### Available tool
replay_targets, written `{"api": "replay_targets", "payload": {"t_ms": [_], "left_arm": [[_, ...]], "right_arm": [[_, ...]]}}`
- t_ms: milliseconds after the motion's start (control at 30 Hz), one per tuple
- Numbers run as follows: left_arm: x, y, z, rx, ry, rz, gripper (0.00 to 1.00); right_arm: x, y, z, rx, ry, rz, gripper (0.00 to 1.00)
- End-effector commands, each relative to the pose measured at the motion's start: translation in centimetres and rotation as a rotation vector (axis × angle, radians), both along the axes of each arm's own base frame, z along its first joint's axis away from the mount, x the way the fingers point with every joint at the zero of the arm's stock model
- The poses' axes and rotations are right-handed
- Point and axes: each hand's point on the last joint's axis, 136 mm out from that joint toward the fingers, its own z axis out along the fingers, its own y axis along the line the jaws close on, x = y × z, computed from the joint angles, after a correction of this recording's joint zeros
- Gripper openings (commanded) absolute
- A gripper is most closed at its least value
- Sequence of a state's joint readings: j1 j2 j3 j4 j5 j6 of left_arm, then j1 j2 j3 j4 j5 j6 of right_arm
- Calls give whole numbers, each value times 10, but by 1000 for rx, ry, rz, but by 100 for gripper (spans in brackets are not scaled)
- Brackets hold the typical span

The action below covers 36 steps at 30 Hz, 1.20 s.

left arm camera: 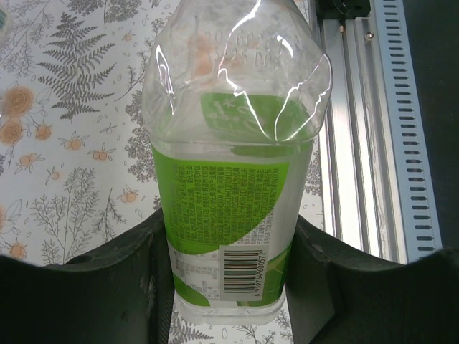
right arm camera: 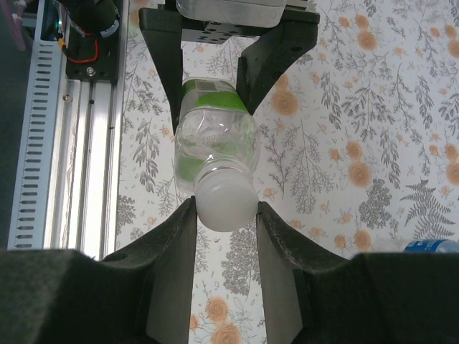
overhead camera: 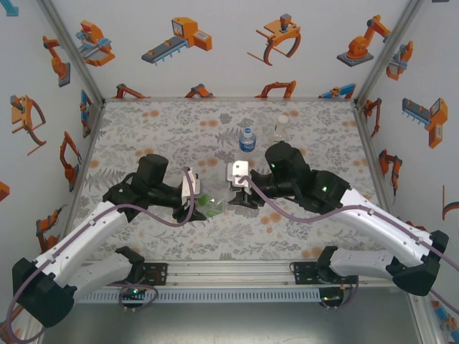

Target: Screw on the bottle caps

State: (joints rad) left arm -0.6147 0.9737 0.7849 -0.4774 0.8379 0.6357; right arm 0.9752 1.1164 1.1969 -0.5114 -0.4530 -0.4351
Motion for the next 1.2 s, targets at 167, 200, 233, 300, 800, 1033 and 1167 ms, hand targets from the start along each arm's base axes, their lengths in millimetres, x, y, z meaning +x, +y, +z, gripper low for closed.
{"api": "replay_targets", "payload": {"t_ms": [167,200,233,300,800,1033,1167], "left_arm": [[13,-3,13,-10,-20,48,0],[15,-3,12,-3,-16,54,0],[16,-3,11,2,-13,58,0],[18,-4,9,14,-4,67,0],[21,-4,4,34,6,74,0],[19,-4,5,29,2,62,0],[16,-5,7,16,2,43,0]], "right_arm": [[5,4,-21,-16,216,-127,0],[7,5,-23,-11,257,-157,0],[9,6,-23,-2,297,-190,0],[15,8,-25,10,375,-256,0],[47,10,-37,26,1011,-810,0],[61,-5,-12,173,1039,-917,37],[63,-14,7,201,929,-866,51]]}}
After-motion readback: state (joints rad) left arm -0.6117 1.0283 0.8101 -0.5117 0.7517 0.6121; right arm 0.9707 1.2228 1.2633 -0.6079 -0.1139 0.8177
